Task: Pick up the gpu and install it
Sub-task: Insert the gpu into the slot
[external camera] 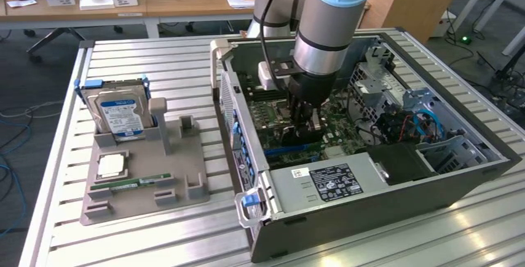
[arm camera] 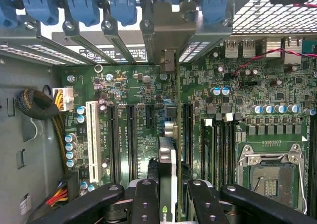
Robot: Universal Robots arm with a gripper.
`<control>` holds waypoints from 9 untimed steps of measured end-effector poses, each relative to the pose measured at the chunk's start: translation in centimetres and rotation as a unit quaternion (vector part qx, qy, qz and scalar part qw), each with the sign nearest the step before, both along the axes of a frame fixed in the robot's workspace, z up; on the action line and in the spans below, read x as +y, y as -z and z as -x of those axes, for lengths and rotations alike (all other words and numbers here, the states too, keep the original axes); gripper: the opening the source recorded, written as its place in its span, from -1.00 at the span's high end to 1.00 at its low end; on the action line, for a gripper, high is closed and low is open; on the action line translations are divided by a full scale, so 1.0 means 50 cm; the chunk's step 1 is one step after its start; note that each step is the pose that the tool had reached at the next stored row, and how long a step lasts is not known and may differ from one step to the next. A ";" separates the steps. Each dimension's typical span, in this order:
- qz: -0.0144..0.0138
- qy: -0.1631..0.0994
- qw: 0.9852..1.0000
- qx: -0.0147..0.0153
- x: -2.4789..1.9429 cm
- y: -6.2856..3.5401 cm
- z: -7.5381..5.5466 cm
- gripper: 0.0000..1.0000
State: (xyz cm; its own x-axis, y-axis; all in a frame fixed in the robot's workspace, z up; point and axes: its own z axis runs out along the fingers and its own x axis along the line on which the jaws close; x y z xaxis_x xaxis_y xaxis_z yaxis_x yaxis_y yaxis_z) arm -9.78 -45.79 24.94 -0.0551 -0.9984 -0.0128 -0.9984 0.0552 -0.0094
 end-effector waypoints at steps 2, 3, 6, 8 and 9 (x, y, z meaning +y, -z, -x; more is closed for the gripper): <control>0.000 0.000 1.000 0.000 0.0000 0.000 0.001 0.47; 0.000 0.000 1.000 0.000 0.0000 0.000 0.001 0.47; 0.000 0.000 1.000 0.000 0.0001 0.003 0.001 0.47; 0.000 0.000 1.000 0.000 0.0000 0.004 0.001 0.47; 0.000 0.000 1.000 0.000 0.0000 0.004 0.001 0.47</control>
